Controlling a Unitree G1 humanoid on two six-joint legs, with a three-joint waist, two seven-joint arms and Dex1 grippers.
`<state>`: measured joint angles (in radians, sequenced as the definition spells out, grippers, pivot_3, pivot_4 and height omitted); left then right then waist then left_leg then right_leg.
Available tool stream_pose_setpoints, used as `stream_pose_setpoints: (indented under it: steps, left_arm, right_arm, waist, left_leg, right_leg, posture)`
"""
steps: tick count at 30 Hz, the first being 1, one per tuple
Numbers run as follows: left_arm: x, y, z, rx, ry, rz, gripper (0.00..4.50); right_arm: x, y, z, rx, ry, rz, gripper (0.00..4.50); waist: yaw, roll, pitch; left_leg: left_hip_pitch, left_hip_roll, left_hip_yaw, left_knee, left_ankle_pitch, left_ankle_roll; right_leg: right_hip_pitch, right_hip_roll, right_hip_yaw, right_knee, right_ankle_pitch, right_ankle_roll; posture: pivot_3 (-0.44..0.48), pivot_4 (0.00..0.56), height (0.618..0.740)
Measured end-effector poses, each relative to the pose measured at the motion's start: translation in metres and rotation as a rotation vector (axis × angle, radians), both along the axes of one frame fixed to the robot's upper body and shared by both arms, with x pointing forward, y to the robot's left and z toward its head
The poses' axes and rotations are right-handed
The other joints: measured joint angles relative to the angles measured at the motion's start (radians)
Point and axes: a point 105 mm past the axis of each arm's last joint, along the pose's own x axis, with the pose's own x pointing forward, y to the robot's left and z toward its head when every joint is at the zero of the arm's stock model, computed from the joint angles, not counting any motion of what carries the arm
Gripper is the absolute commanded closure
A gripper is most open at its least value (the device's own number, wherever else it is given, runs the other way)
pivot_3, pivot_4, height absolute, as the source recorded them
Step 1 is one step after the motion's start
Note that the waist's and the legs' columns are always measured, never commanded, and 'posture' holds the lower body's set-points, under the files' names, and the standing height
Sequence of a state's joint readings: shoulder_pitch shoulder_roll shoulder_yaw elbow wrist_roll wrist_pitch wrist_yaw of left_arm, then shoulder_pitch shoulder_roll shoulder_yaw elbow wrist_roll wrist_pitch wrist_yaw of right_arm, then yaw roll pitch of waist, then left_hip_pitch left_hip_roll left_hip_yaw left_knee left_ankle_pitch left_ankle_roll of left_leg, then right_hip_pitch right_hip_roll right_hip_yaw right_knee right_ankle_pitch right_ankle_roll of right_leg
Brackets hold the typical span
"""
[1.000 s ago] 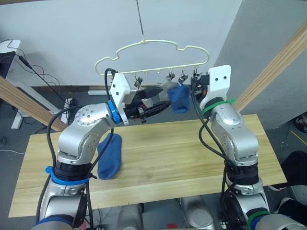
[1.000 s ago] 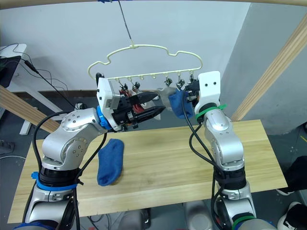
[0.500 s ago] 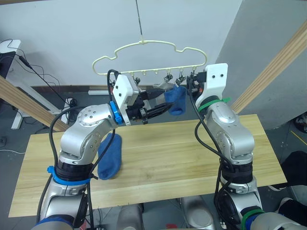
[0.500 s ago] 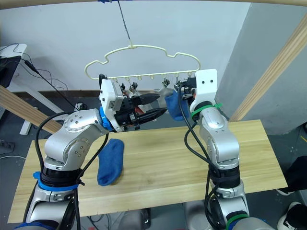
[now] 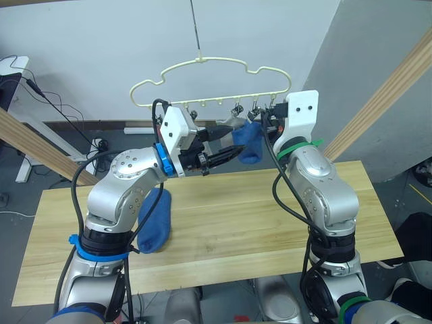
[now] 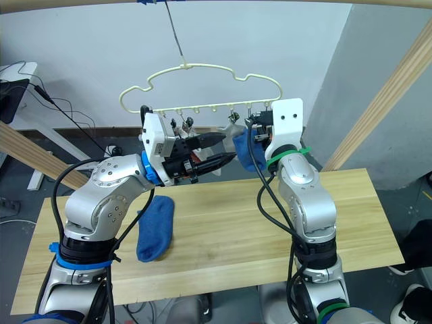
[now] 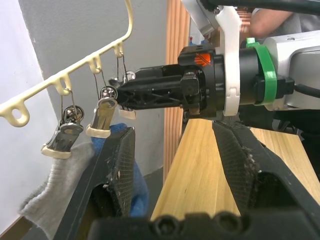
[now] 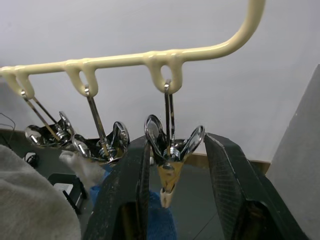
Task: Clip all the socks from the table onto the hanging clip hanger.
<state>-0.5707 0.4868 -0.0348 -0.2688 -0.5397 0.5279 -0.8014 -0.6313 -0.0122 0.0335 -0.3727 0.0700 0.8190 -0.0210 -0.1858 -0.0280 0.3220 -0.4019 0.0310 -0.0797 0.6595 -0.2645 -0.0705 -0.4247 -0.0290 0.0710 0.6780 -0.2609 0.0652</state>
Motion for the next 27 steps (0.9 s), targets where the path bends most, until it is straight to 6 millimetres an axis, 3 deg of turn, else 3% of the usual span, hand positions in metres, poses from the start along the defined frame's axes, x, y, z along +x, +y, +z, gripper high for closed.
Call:
stream_pose_setpoints:
  steps: [12,27]
  left_arm:
    - [-0.0003,-0.0001,-0.0010,0.005,-0.006,-0.001,1.78]
    - [-0.0012,-0.0023,-0.0034,0.007,-0.002,-0.011,1.78]
  right_arm:
    - [0.0014,0.0029,-0.0024,0.060,0.026,-0.009,2.76]
    - [0.0085,0.0090,-0.0081,-0.058,0.004,0.062,2.76]
  waist:
    - [-0.001,0.000,0.000]
    - [-0.003,0.000,0.000]
  left_leg:
    - [0.000,0.000,0.000,0.000,0.000,0.000]
    - [0.000,0.000,0.000,0.001,0.000,0.000]
  right_leg:
    - [0.000,0.000,0.000,0.000,0.000,0.000]
    - [0.000,0.000,0.000,0.001,0.000,0.000]
  posture:
    - [-0.234,0.273,0.733]
    - [-0.229,0.274,0.733]
